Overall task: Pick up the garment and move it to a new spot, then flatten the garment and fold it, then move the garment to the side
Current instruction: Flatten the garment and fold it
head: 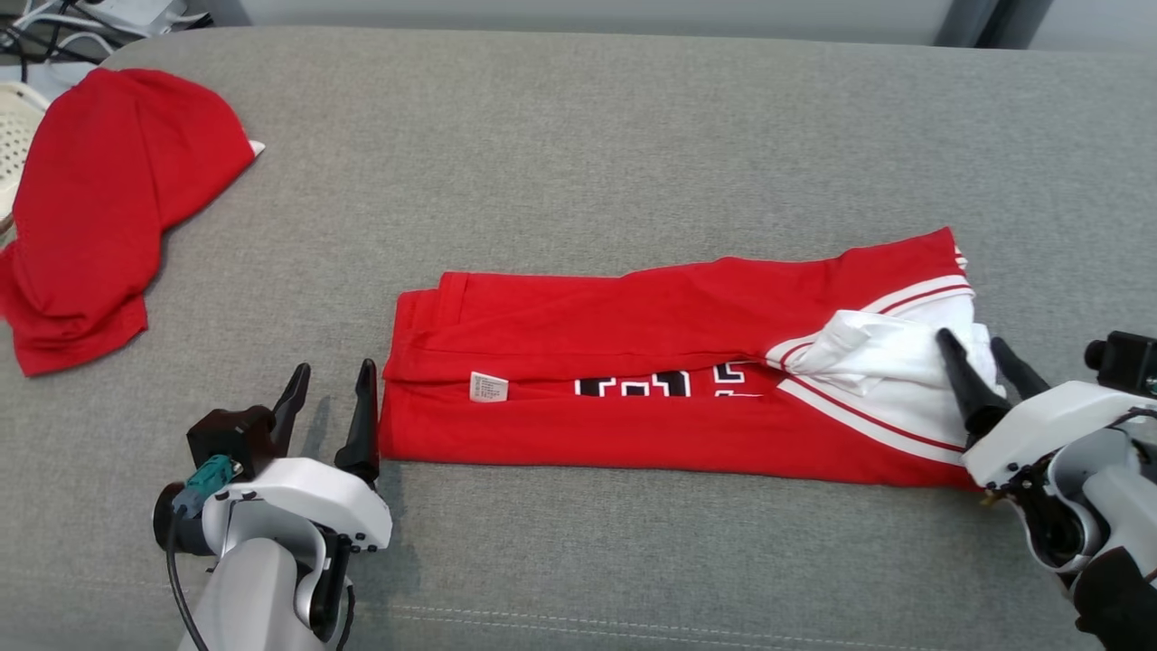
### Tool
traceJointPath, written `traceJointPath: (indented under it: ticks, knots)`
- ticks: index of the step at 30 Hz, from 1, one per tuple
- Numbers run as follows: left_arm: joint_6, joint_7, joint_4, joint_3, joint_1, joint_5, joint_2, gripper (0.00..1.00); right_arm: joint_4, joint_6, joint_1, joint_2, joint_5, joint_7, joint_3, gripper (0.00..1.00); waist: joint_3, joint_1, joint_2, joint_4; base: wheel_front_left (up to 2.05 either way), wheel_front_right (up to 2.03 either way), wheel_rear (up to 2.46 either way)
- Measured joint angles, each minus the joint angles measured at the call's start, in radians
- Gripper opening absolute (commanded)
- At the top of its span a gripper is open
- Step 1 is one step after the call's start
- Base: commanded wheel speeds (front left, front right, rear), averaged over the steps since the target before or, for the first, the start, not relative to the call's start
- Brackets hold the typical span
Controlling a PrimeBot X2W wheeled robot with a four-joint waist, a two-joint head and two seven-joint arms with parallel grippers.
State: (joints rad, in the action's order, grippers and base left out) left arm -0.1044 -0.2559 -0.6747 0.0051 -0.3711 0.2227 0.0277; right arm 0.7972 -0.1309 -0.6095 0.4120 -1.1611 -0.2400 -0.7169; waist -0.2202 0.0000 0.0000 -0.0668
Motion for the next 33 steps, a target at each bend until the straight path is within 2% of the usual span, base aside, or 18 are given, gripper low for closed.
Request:
traceJointPath:
  ticks: [8,11,19,20,22,23,26,27,28,33]
  knots:
    - [0.01,0.0,0.037,-0.038,0.002,0.021,-0.001,1.0,0.069,0.0,-0.017,-0.013,0.063,-0.007,0.075,1.0,-0.028,0.0,0.0,-0.041,0.0,0.0,0.0]
    - [0.019,0.0,0.043,-0.052,0.016,0.035,-0.001,1.0,0.096,0.0,-0.015,-0.035,0.069,-0.009,0.068,1.0,-0.035,0.0,0.0,-0.05,0.0,0.0,0.0]
    - [0.022,0.0,0.046,-0.072,0.02,0.058,-0.001,1.0,0.1,0.0,-0.024,-0.032,0.048,0.018,0.026,1.0,-0.038,0.0,0.0,-0.059,0.0,0.0,0.0]
    - [0.022,0.0,0.046,-0.073,0.02,0.06,-0.001,1.0,0.098,0.0,-0.027,-0.029,0.045,0.029,0.02,0.96,-0.039,0.0,0.0,-0.06,0.0,0.0,0.0]
    - [0.022,0.0,0.046,-0.076,0.02,0.061,-0.001,1.0,0.095,0.001,-0.034,-0.022,0.035,0.053,0.006,0.75,-0.041,0.0,0.0,-0.062,0.0,0.0,0.0]
    - [0.022,0.0,0.047,-0.078,0.02,0.061,-0.001,1.0,0.094,0.002,-0.042,-0.019,0.032,0.059,-0.005,0.49,-0.043,0.0,0.0,-0.064,0.0,0.0,0.0]
    - [0.024,0.0,0.047,-0.085,0.019,0.067,-0.001,1.0,0.095,0.002,-0.048,-0.018,0.025,0.067,-0.018,0.23,-0.043,0.0,0.0,-0.068,0.0,0.0,0.0]
    - [0.024,0.0,0.048,-0.086,0.019,0.068,-0.001,1.0,0.094,0.002,-0.05,-0.019,0.022,0.068,-0.026,0.05,-0.043,0.0,0.0,-0.07,0.0,0.0,0.0]
    - [0.027,0.0,0.048,-0.086,0.019,0.068,-0.001,1.0,0.093,0.002,-0.053,-0.021,0.016,0.072,-0.032,0.0,-0.042,0.0,0.0,-0.072,0.0,0.0,0.0]
    - [0.031,0.0,0.049,-0.086,0.02,0.069,-0.001,1.0,0.102,0.002,-0.056,-0.021,-0.01,0.072,-0.038,0.0,-0.035,0.0,0.0,-0.075,0.0,0.0,0.0]
